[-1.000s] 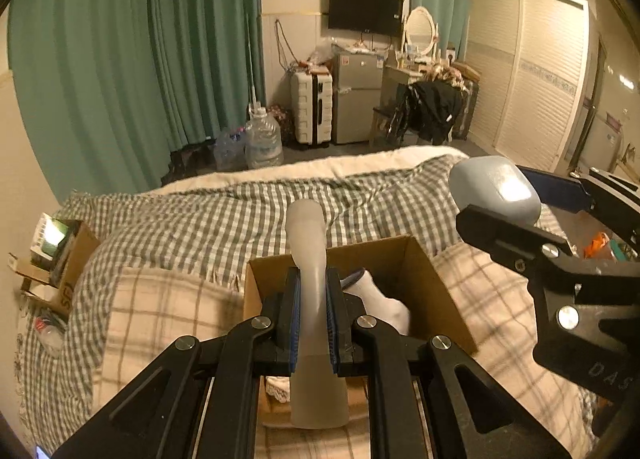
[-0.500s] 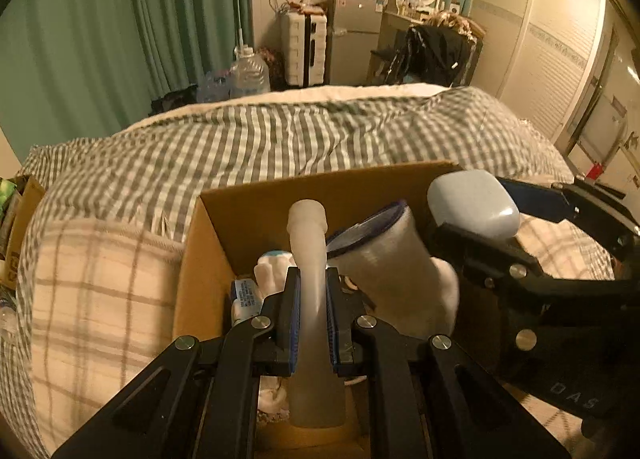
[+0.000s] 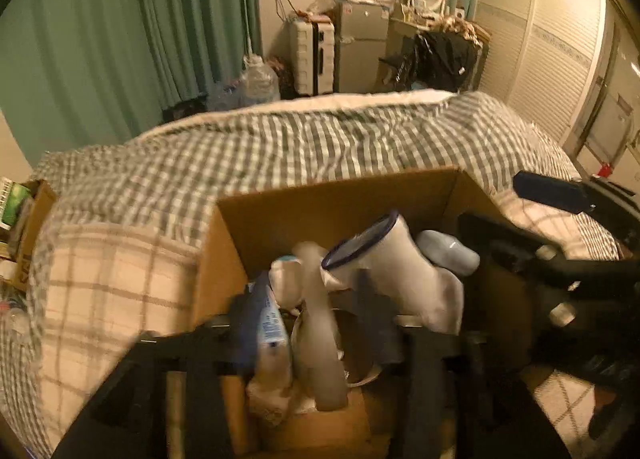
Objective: Organize objects
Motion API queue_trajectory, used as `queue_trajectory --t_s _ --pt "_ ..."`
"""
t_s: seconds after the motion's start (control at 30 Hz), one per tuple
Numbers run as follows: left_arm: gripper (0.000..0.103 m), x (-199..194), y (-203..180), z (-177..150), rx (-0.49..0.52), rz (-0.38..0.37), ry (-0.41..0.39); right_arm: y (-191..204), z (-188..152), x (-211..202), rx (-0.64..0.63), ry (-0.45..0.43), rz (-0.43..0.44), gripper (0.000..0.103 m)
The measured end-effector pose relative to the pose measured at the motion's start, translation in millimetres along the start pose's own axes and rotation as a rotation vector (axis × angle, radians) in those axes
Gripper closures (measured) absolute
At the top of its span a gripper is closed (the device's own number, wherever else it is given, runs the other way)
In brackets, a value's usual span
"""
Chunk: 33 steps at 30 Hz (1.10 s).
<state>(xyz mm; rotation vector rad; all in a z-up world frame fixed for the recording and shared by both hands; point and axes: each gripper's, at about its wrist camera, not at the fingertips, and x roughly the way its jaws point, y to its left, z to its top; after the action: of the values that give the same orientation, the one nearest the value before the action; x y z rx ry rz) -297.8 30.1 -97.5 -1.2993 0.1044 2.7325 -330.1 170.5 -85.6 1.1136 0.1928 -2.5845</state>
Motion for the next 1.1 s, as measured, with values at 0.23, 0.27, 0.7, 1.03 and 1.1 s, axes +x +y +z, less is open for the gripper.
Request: queue_trajectory --t_s 0.23,0.27,0.7,1.03,1.1 --pt "0.025 -72 -1 12 -0.024 0.005 -0.109 -4 17 -78 0.027 -0.096 -0.032 0.035" --pt "0.023 -81 -2 15 -0.023 0.009 -0.13 -5 19 -92 0.03 -0.113 -0.038 0.034" --pt "0.002 -243 2 4 -0.058 0.001 -0.407 7 9 -252 0.057 -0.301 -0.121 0.011" --pt "0.0 -285 3 -53 -0.08 0.012 -0.505 26 -46 -296 0.072 -0.41 -0.161 0.0" --pt "0.0 -286 4 -65 -0.091 0.039 -0.529 31 -58 -292 0.065 -0.431 -0.181 0.0"
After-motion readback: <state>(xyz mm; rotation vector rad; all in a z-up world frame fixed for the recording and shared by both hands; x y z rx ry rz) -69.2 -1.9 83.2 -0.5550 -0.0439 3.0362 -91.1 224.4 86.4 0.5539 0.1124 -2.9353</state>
